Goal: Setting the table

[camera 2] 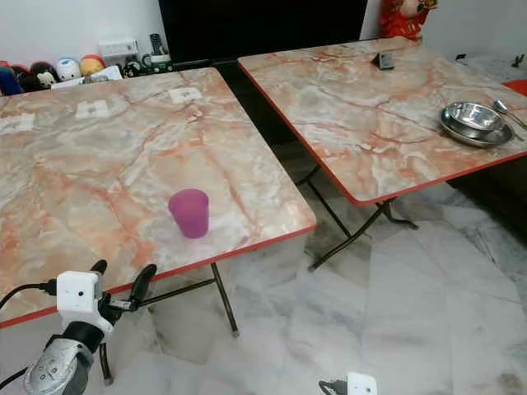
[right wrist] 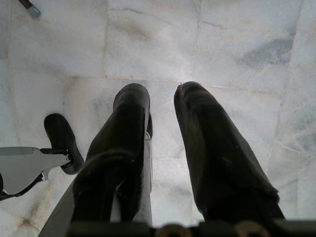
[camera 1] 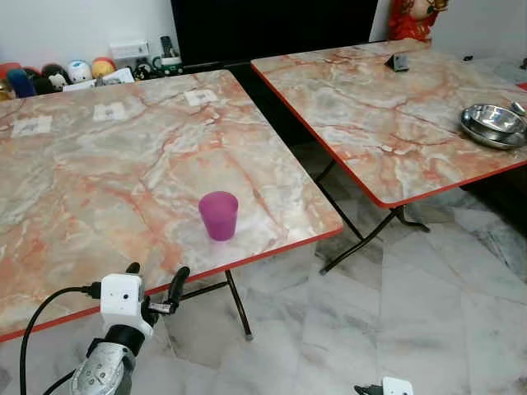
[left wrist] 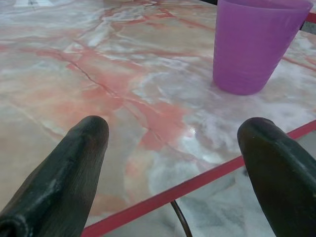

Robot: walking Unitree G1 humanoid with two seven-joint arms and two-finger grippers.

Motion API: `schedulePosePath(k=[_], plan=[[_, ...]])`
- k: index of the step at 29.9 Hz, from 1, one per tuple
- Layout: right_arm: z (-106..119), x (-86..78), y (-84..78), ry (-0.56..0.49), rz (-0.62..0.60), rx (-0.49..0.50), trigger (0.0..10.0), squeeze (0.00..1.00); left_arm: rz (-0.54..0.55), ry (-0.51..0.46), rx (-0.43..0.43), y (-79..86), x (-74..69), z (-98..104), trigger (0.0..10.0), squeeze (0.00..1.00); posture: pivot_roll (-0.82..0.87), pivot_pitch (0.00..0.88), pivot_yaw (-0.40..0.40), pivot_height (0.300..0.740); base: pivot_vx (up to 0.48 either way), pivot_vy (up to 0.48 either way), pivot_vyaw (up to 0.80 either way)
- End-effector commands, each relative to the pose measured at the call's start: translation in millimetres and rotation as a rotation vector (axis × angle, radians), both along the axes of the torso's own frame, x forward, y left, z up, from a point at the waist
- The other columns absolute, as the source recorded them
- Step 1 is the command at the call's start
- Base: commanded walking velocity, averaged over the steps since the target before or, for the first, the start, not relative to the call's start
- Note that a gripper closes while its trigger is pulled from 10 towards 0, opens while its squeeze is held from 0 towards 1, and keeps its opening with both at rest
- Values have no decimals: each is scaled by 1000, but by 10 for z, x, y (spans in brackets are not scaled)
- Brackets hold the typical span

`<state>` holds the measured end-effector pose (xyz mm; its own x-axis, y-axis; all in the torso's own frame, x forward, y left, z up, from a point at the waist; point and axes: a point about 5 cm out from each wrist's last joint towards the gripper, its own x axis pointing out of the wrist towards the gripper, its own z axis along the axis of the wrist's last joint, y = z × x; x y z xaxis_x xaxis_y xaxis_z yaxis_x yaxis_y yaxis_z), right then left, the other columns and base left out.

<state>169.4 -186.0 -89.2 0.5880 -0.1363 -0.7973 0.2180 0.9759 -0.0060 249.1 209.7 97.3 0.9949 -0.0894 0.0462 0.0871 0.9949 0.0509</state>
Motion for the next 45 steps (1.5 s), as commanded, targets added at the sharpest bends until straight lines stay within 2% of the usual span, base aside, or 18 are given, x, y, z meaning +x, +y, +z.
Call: schedulePosePath(k=[1,17,20,24,26,45], plan=[[-11,-36,-30,6,-18,-4,10000,0,-22,-3,-12,-57,-2,26,10000,0,22,111,19,740,0,0,0],[-12,-33,-12,5,1,-7,10000,0,-54,-45,-20,-134,-8,125,10000,0,27,113,18,740,0,0,0],[-11,-32,-14,4,2,-8,10000,0,-36,-82,-42,-130,19,219,10000,0,26,111,14,740,0,0,0],[-9,-29,-24,4,3,-10,10000,0,-64,-213,-69,-216,135,587,10000,0,33,108,11,740,0,0,0],[-8,-28,-24,4,4,-10,10000,0,-77,-226,-67,-245,150,623,10000,0,30,107,13,740,0,0,0],[-2,-6,0,-1,3,-6,10000,0,-104,-215,-89,-319,164,624,10000,0,27,94,16,740,246,0,0]])
